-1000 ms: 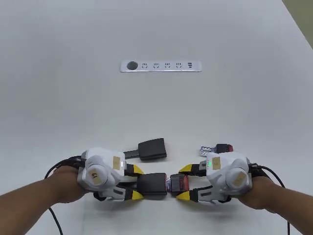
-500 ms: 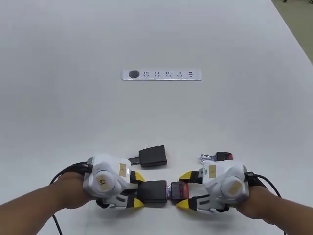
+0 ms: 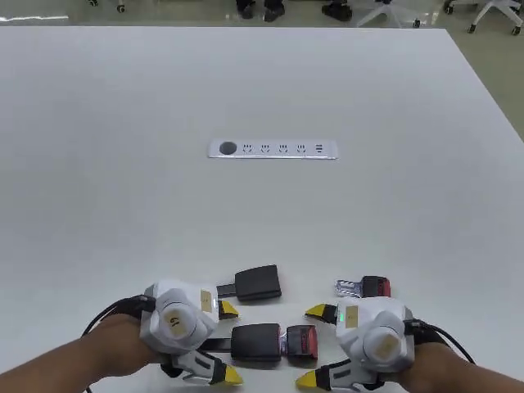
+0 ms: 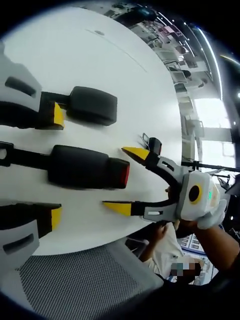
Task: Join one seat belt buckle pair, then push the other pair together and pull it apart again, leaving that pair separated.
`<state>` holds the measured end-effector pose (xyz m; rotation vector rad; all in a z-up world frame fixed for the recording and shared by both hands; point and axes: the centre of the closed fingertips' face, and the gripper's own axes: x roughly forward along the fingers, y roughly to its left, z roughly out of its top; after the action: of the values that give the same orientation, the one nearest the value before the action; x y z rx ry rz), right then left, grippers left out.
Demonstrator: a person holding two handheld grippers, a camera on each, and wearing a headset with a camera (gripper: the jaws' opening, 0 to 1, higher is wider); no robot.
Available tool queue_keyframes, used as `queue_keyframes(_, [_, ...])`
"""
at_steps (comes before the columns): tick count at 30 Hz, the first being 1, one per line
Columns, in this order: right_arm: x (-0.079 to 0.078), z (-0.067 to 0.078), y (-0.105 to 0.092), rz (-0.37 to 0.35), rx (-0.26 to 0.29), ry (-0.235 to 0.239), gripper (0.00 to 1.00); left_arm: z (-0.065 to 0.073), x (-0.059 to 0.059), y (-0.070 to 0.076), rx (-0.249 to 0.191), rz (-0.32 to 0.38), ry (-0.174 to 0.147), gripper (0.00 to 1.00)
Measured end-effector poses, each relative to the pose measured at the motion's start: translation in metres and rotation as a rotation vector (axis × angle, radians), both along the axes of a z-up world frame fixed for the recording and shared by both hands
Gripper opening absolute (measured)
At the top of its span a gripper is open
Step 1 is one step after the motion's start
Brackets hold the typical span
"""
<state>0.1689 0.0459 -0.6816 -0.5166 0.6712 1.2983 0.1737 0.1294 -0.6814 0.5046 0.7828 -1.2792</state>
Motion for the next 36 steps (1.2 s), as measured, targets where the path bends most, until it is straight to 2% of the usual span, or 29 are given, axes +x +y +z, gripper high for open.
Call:
queue_keyframes(4, [0.01,0.013,-0.002,-0.068,0.059,0.002,0.7,0.01,0.004,-0.001,-0.026,0.019,-0.024,0.64])
queue_keyframes(7, [0.019,0.023,-0.006,-0.104,0.079,-0.022,0.69,0.02,0.005,-0.002,-0.042,0.036,-0.028,0.67])
queue_keyframes(10, [0.024,0.032,-0.01,-0.136,0.107,-0.017,0.7,0.028,0.011,0.001,-0.05,0.058,-0.043,0.7])
queue_keyframes(12, [0.026,0.034,-0.014,-0.144,0.108,-0.015,0.72,0.037,0.015,0.002,-0.055,0.078,-0.051,0.71])
queue_keyframes(17, [0.035,0.038,-0.027,-0.159,0.104,-0.035,0.73,0.043,0.033,0.013,-0.056,0.118,-0.08,0.73])
queue_keyframes(18, [0.038,0.04,-0.031,-0.168,0.106,-0.039,0.74,0.051,0.033,0.011,-0.058,0.124,-0.086,0.73])
queue_keyframes(20, [0.042,0.041,-0.038,-0.189,0.109,-0.038,0.75,0.054,0.038,0.013,-0.059,0.128,-0.096,0.72])
queue_keyframes(22, [0.046,0.04,-0.046,-0.197,0.105,-0.046,0.74,0.052,0.044,0.016,-0.056,0.138,-0.099,0.72])
queue_keyframes(27, [0.051,0.041,-0.065,-0.223,0.09,-0.05,0.75,0.054,0.051,0.015,-0.045,0.136,-0.111,0.72])
queue_keyframes(31, [0.063,0.041,-0.083,-0.242,0.081,-0.049,0.76,0.053,0.058,0.01,-0.041,0.131,-0.114,0.7])
queue_keyframes(36, [0.077,0.04,-0.1,-0.261,0.081,-0.039,0.78,0.049,0.076,0.009,-0.043,0.135,-0.116,0.7])
